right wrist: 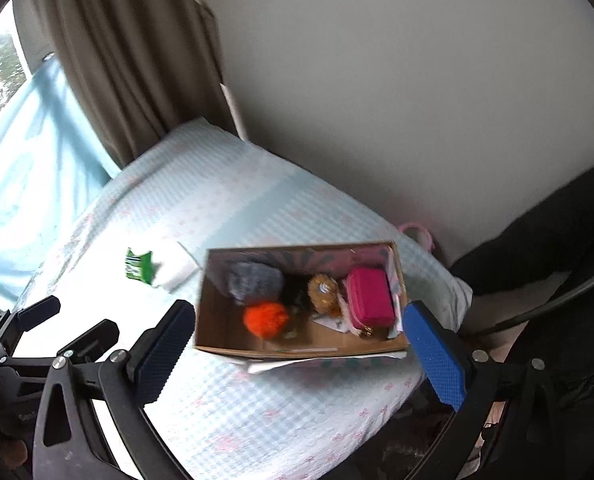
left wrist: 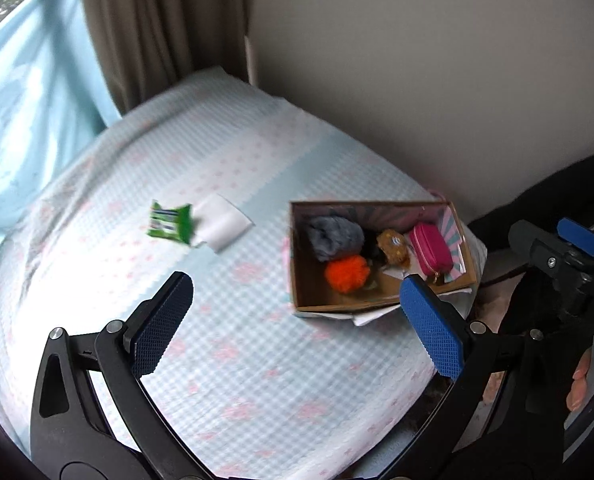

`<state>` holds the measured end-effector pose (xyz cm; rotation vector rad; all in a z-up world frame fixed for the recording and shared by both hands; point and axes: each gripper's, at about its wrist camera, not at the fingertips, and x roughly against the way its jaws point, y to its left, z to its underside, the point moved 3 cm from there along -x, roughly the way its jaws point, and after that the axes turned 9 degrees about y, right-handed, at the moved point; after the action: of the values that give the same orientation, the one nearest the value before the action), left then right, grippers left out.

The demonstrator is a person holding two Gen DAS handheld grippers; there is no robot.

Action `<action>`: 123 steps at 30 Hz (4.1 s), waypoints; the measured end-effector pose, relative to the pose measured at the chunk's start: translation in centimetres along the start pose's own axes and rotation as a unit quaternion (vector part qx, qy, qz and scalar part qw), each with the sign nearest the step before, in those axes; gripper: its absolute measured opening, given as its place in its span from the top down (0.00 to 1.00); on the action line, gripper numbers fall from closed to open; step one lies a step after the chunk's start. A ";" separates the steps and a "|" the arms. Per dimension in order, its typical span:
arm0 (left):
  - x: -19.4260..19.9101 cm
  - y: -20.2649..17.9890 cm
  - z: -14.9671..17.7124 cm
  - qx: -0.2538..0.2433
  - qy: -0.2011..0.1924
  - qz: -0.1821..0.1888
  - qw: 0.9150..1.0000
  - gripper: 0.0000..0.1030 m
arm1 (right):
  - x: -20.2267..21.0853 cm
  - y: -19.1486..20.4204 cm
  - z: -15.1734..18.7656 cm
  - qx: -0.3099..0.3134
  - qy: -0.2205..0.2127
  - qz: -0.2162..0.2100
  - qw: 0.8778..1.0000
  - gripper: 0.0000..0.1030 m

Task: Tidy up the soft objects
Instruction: 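Lift both tools out of the box and move toward the wipes packet, then grasp the green wipes packet with the left tool while the right tool grasps the white tissue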

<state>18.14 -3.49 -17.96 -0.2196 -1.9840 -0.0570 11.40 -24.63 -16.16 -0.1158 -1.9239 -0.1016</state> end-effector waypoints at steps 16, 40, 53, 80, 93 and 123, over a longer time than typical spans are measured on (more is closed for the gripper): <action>6.8 15.9 4.8 0.086 -0.088 -0.058 0.991 0.00 | 4.3 15.7 2.0 0.104 -0.065 -0.021 0.992 0.00; -16.1 27.8 -2.2 0.091 0.014 -0.044 0.995 0.00 | -20.8 26.3 -3.0 0.186 0.053 -0.074 0.978 0.00; -31.8 29.9 -5.7 0.130 0.110 0.008 0.985 0.00 | -34.8 25.9 -5.6 0.219 0.119 -0.068 0.966 0.00; -42.2 28.2 -10.9 0.302 0.132 0.041 0.943 0.32 | -43.4 27.5 -3.2 0.300 0.169 -0.067 0.936 0.37; -37.4 30.9 -8.9 0.295 0.104 0.055 0.948 0.52 | -40.7 27.9 -3.2 0.299 0.146 -0.092 0.939 0.87; -6.7 14.2 -9.4 0.125 -0.019 0.071 0.989 0.52 | -10.3 16.4 -7.7 0.128 0.008 -0.080 0.988 0.87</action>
<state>31.82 8.25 -21.03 -0.1996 -1.9864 0.2891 24.29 -9.65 -22.87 0.2120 -1.9102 0.0385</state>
